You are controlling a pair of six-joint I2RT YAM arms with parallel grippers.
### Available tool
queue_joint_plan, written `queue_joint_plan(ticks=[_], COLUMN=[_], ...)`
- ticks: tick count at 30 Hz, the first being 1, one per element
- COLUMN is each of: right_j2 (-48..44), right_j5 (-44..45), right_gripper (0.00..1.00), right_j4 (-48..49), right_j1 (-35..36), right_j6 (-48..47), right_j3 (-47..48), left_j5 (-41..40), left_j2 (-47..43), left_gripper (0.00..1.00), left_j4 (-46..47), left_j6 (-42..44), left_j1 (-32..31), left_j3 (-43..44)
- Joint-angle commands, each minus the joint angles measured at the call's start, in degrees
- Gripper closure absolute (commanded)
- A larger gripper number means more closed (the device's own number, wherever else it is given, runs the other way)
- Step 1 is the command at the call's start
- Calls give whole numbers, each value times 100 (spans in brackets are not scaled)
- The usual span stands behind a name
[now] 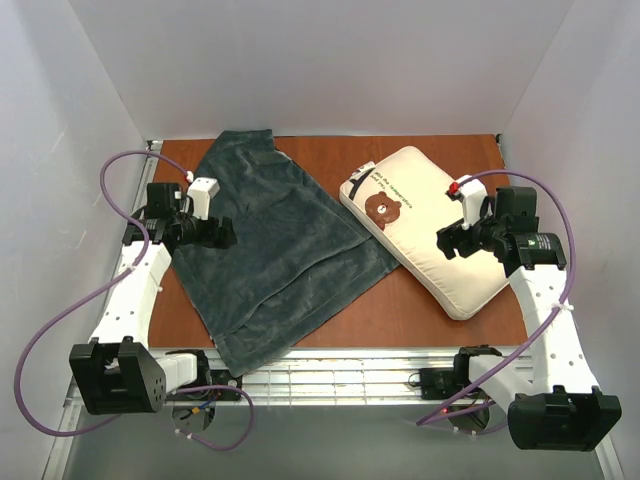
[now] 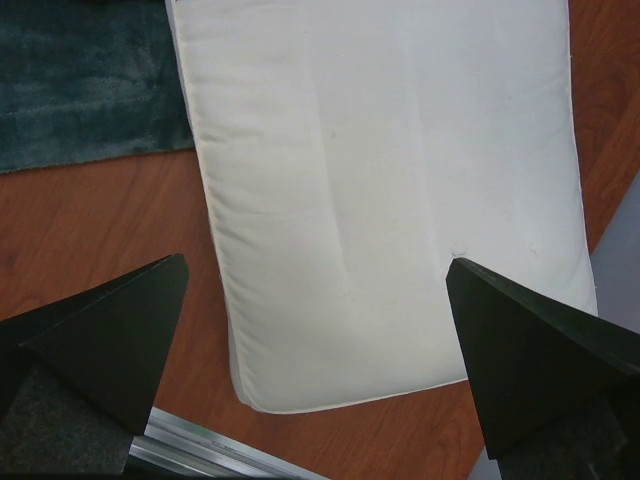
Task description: Put the pillow into the pillowcase
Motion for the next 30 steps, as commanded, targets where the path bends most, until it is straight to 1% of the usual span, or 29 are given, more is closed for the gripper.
queue_joint_plan(ticks=[1, 4, 5, 6, 7, 8, 9, 11, 12, 14, 15, 16, 17, 18, 19, 21, 24, 26, 28, 29, 30], right_j2=[72, 221, 266, 318, 423, 494, 556, 714, 801, 890, 934, 969, 995, 1030, 1048, 1092, 1128, 1145, 1136, 1136, 1136], right_j5=[-123, -159, -167, -176, -159, -159, -150, -141, -141, -159, -150, -150, -141, -124, -106, -71, -27, -1, 8, 8, 8], right_gripper=[1, 2, 1, 1, 1, 1, 1, 1, 1, 1, 2, 1, 1, 1, 1, 1, 1, 1, 1, 1, 1], right_j4=[-74, -74, -74, -74, -65, -65, -65, -74, -65, -57, -57, -57, -57, -48, -56, -57, -57, -57, -57, -57, -48], right_j1=[0, 26, 35, 52, 61, 70, 96, 114, 131, 140, 158, 158, 166, 167, 158, 175, 175, 184, 184, 184, 175], right_j6=[-79, -106, -114, -132, -141, -150, -158, -167, -167, -159, -150, -150, -150, -158, -159, -176, -202, -211, -220, -229, -238], right_j3=[82, 99, 99, 117, 134, 152, 187, 231, 275, 310, 319, 319, 319, 319, 310, 310, 310, 319, 319, 319, 319], left_j5=[-94, -410, -533, -856, -989, -1113, -1331, -1343, -1377, -1413, -1447, -1474, -1492, -1527, -1605, -1754, -2149, -2212, -2143, -2116, -2125], left_j2=[148, 552, 980, 1245, 1509, 2190, 2501, 3205, 3843, 4427, 5030, 5288, 5578, 5990, 6194, 6659, 7134, 7285, 7356, 7365, 7365], left_gripper=[2, 2, 2, 2, 2, 2, 2, 2, 2, 2, 2, 2, 2, 2, 2, 2, 2, 20, 40, 62, 72], left_j4=[40, 373, 479, 689, 769, 813, 875, 884, 884, 910, 902, 884, 858, 866, 884, 1015, 1086, 1043, 964, 937, 893], left_j6=[187, 345, 381, 494, 556, 609, 662, 758, 811, 891, 908, 917, 900, 891, 900, 900, 873, 917, 909, 900, 891], left_j1=[-16, -60, -286, -349, -393, -481, -508, -569, -587, -666, -692, -727, -789, -833, -920, -991, -1018, -991, -860, -781, -598], left_j3=[109, 478, 601, 924, 1110, 1373, 1880, 2506, 3066, 3588, 3895, 4342, 4572, 4740, 4968, 5093, 5383, 5480, 5445, 5384, 5357])
